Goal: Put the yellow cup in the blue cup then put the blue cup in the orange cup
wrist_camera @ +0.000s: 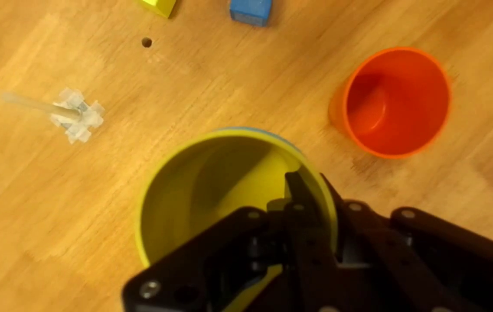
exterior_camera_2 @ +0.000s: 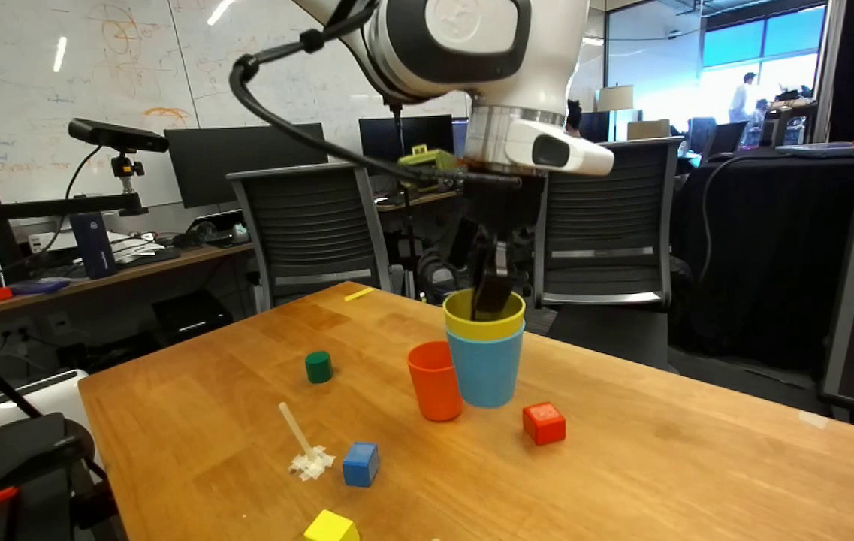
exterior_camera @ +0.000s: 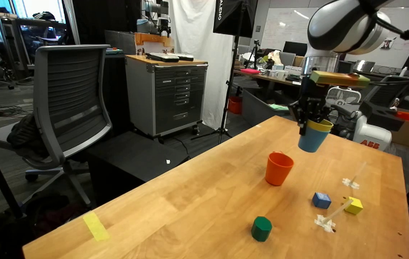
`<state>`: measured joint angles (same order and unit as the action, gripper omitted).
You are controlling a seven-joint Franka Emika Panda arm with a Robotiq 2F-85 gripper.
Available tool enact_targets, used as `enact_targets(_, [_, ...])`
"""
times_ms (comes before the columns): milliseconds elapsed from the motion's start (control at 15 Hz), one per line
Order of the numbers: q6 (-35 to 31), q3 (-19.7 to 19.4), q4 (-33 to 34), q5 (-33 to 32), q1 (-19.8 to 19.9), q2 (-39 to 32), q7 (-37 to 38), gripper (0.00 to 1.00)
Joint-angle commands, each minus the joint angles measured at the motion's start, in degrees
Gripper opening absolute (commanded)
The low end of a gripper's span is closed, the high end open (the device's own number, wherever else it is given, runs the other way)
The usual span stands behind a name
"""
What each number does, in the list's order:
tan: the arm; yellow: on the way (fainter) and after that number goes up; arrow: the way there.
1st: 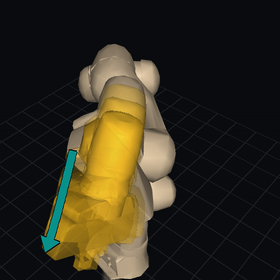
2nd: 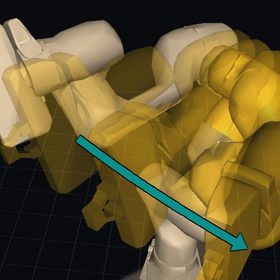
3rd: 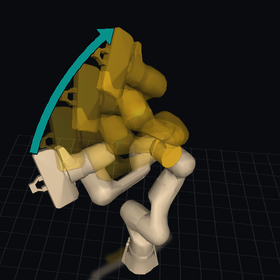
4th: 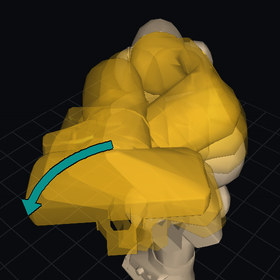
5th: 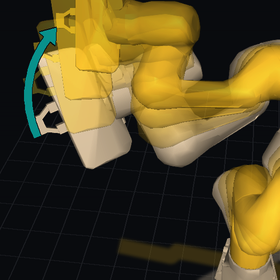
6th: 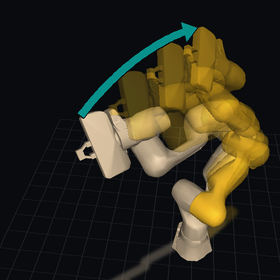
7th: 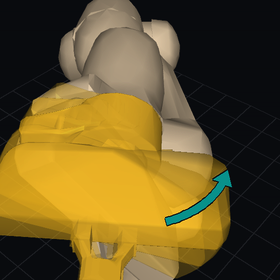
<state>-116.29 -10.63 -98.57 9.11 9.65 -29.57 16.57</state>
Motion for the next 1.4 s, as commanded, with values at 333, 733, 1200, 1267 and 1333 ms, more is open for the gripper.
enact_targets(333, [4.3, 2.9, 0.3, 0.1, -3.7, 6.1, 1.7, 0.02])
enact_targets(733, [4.4, 3.9, 0.6, -1.1, -6.2, 4.4, 3.1, 0.02])
enact_targets(1200, [4.7, 3.6, 1.2, -1.4, -6.4, 1.5, 2.9, 0.02])
enact_targets(1267, [4.7, 3.6, 1.3, -1.5, -6.4, 0.9, 2.8, 0.02])
enact_targets(1333, [4.6, 3.6, 1.2, -1.6, -6.4, 0.4, 2.8, 0.02])
